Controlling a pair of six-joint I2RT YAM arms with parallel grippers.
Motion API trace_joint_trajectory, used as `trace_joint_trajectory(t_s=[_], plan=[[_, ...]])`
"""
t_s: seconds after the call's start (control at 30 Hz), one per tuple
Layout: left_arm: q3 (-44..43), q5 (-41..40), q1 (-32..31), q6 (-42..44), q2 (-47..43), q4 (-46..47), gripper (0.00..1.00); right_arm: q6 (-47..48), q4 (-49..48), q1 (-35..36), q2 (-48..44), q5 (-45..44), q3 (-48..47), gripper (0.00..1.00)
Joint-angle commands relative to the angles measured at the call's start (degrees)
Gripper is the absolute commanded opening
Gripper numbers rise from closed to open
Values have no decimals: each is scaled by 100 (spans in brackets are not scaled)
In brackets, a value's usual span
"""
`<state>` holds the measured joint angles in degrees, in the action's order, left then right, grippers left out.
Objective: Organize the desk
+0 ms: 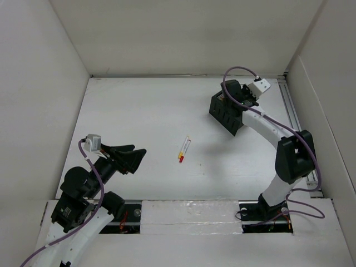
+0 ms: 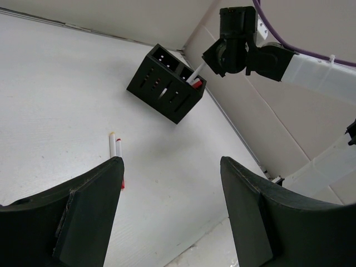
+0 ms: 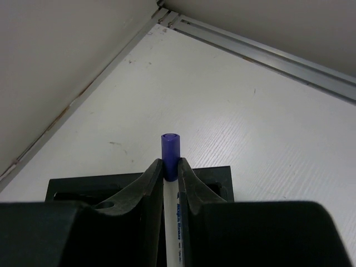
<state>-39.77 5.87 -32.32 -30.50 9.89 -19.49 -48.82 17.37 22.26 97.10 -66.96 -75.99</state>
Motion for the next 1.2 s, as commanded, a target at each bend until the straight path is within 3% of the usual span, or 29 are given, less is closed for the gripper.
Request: trace_joint_trajectory(t_s=[0.0,0.27,0.4,0.5,0.57,0.6,0.73,0.9,1.0,1.03,1.07,1.17], plan=[[57,72,-29,35,22,279,66,65,-146,164,37,-564,-83,22],[39,81,-29,35,92,252,66,-321,284,463,-6,-652,-171,27],[48,64,-29,35,39,261,66,-305,224,1024,-244,-714,-22,29],[22,81,-29,35,101,235,66,-216,31,1306,-472,-127,145,22],[30,64,-29,35,23,243,66,12,-520,1683,-726,1048,661,0],[39,55,-29,35,22,243,66,4,-524,1685,-728,1053,664,0],[39,55,-29,27,-40,244,66,-163,-1217,2194,-956,2613,1497,0],[39,116,-29,35,21,270,66,-540,-1947,2774,-808,3469,2079,0],[48,99,-29,35,57,261,66,-768,-1502,3072,-439,3611,1730,20],[57,99,-29,35,39,261,66,-813,-1377,3169,-150,3480,1614,33],[57,90,-29,35,57,270,66,-866,-1141,3283,0,3349,1491,40],[57,64,-29,18,92,261,66,-1120,-492,3688,616,2734,929,44]])
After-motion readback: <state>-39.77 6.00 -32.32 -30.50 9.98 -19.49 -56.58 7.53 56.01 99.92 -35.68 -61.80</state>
